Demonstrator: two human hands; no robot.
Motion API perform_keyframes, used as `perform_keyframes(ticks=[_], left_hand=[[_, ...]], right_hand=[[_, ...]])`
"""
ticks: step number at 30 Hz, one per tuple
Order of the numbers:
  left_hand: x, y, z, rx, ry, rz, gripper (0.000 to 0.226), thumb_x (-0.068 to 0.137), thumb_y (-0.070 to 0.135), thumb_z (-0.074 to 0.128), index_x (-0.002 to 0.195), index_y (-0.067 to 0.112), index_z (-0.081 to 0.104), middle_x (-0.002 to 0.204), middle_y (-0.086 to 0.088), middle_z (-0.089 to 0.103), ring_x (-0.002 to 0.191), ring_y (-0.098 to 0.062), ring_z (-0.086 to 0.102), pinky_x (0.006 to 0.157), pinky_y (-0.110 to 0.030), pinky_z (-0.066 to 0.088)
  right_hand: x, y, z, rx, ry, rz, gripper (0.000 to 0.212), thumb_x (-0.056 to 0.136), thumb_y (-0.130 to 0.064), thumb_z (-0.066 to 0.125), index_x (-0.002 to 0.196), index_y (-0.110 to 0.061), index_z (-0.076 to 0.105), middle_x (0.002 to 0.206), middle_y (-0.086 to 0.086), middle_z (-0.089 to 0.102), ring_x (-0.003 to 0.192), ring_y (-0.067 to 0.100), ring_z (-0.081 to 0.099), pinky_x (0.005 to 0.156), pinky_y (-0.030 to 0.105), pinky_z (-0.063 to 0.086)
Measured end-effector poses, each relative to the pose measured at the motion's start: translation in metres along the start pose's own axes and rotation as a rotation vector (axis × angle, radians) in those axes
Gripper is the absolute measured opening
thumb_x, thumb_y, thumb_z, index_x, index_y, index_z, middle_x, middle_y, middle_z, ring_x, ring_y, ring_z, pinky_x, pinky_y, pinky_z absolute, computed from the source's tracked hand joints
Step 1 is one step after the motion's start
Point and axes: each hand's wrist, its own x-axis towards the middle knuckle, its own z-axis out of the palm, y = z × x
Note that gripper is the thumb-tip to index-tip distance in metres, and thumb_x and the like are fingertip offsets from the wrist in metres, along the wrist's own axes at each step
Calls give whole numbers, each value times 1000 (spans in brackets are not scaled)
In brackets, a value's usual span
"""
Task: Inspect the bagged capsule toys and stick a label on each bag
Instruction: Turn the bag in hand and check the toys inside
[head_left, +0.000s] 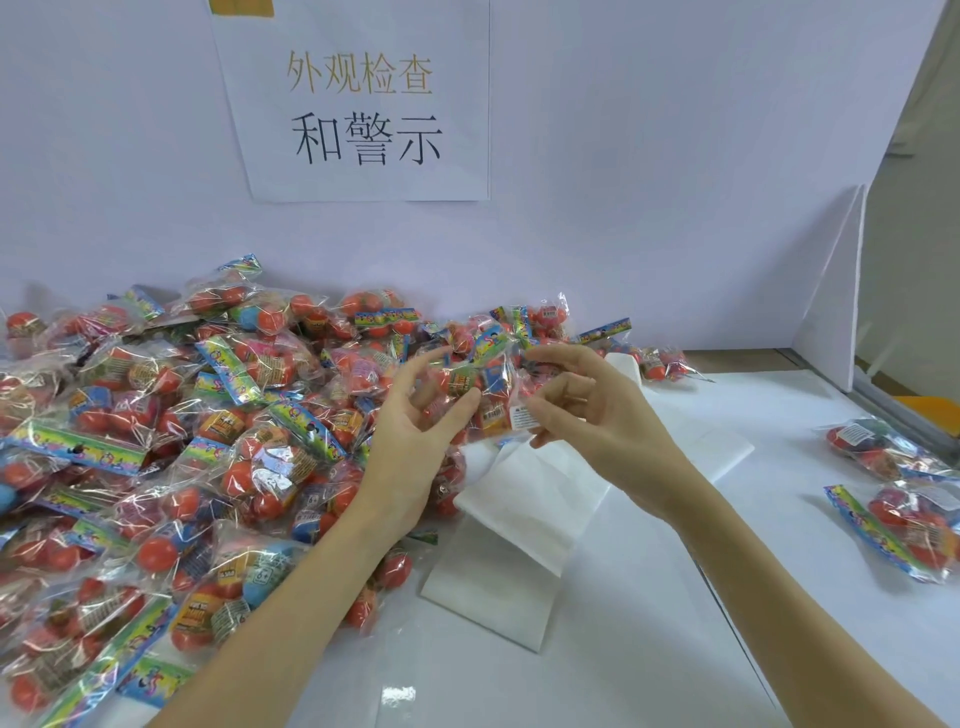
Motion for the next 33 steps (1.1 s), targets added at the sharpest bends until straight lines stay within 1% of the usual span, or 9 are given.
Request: perform_keyframes(ticks=[2,4,8,13,15,19,23,29,33], left_hand=[[-1,2,0,-8,-5,34,63,85,21,84,138,41,56,139,-18,61,124,-35,65,96,-45,60],[-2,4,1,25,-44,84,68,90,14,81,144,41,50,137,-18,61,121,-35,66,96,-44,60],[-4,5,3,60,-110,121,65,94,8,76,145,38,50,119,1,72,105,-20,72,87,-31,60],[-4,5,3,104,-156,151,57,97,8,72,143,36,54,136,1,64,121,-23,67,95,-35,59],[-4,5,2,145,-160,161,54,98,12,73,143,35,55,136,5,63,120,-18,67,95,-33,59],[-4,5,2,154,-171,131,52,98,13,72,142,33,55,133,1,67,118,-21,69,92,-30,59],[-3,4,2,197,-166,132,58,94,17,78,143,34,55,133,1,66,122,-22,67,100,-43,57],[-3,4,1,247,-172,144,68,86,21,86,144,36,54,140,9,61,129,-22,62,108,-50,52],[-3,4,2,243,-176,152,67,89,20,84,145,37,53,142,7,60,132,-25,60,110,-53,49]], right_hand=[[0,1,5,-38,2,0,40,97,-5,71,131,-23,61,84,16,69,78,19,66,72,29,59],[0,3,7,-65,7,6,41,96,-5,72,131,-23,60,82,12,70,77,17,66,71,29,59],[0,8,8,-108,24,12,43,95,-4,73,132,-21,58,76,-3,70,74,14,65,69,27,58],[1,11,8,-142,32,17,42,95,-6,73,130,-23,59,77,-4,71,70,11,64,65,25,57],[1,11,8,-160,36,19,42,95,-8,74,130,-25,59,77,-4,72,70,10,65,65,25,58],[1,12,8,-170,49,25,42,94,-10,75,129,-26,59,79,-4,73,70,9,66,65,27,60],[1,13,8,-175,56,19,41,94,-11,76,127,-28,59,80,-3,74,71,10,67,65,27,59],[1,17,8,-228,59,-12,42,94,-12,76,125,-32,57,80,-6,74,73,9,68,68,31,61],[-1,19,7,-482,134,-123,47,92,-24,79,126,-42,51,89,-13,66,82,9,66,69,18,53]])
